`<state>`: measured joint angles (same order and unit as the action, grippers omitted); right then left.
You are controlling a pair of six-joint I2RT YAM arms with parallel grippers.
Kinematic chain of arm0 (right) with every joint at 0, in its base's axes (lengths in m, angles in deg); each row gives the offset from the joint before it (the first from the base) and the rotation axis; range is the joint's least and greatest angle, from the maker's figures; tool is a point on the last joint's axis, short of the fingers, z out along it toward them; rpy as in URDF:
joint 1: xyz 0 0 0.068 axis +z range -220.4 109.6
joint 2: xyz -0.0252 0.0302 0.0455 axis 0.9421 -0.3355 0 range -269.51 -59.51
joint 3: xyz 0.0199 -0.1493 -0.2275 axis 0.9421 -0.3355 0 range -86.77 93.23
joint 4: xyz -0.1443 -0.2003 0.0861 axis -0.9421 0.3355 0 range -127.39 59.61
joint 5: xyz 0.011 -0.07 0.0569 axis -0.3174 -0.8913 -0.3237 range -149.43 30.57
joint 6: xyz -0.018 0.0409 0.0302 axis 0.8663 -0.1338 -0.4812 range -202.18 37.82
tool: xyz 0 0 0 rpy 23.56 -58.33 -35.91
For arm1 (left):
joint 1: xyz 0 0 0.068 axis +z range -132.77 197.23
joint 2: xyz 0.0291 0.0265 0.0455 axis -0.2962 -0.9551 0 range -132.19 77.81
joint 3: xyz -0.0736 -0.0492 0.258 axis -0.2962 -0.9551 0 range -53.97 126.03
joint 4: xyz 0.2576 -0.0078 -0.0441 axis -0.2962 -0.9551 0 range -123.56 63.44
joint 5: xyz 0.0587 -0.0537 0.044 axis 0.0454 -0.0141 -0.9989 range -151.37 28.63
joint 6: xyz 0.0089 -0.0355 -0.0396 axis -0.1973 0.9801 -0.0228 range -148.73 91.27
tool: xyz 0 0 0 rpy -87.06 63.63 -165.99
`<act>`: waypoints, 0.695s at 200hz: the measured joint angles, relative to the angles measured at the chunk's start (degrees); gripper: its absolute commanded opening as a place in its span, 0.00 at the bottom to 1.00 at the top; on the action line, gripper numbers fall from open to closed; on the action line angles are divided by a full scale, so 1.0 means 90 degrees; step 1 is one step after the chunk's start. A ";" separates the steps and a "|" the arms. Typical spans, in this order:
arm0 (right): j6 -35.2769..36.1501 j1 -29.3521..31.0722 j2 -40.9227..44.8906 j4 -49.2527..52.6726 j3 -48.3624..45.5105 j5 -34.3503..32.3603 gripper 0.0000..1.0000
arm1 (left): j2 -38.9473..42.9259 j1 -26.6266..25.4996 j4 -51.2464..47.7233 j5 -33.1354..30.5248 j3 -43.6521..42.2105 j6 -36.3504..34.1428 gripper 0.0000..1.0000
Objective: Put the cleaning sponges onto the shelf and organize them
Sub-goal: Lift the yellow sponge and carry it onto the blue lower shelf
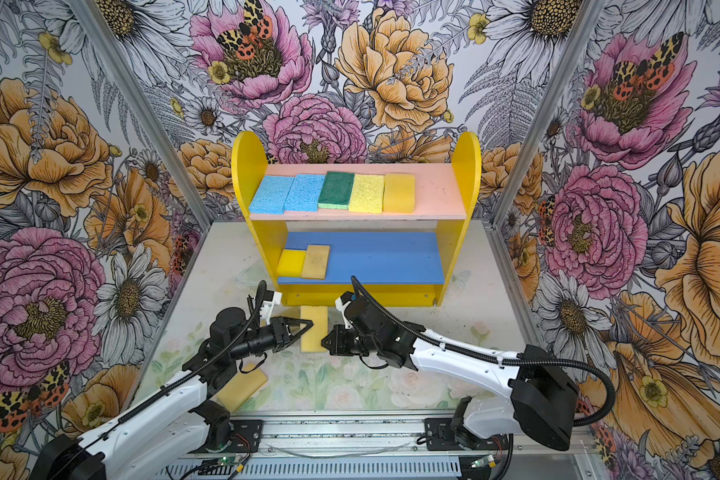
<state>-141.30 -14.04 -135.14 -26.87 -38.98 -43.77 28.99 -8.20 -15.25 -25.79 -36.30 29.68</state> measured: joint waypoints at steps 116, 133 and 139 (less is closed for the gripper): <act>0.0614 -0.1887 0.0136 0.0814 0.1212 -0.0211 0.06 | 0.1773 0.1294 -0.2174 -0.0017 0.0299 -0.0561 0.99; 0.0816 -0.2234 -0.0165 0.0850 0.1620 -0.0175 0.06 | 0.1851 0.1545 -0.2480 0.0012 0.0296 -0.0566 0.99; 0.0879 -0.2327 -0.0299 0.0860 0.1749 -0.0148 0.06 | 0.1882 0.1632 -0.2569 0.0039 0.0294 -0.0566 0.99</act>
<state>-133.38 -34.98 -137.83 -19.13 -23.24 -45.10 45.93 6.48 -38.37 -25.44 -33.65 24.59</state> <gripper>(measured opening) 0.059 0.987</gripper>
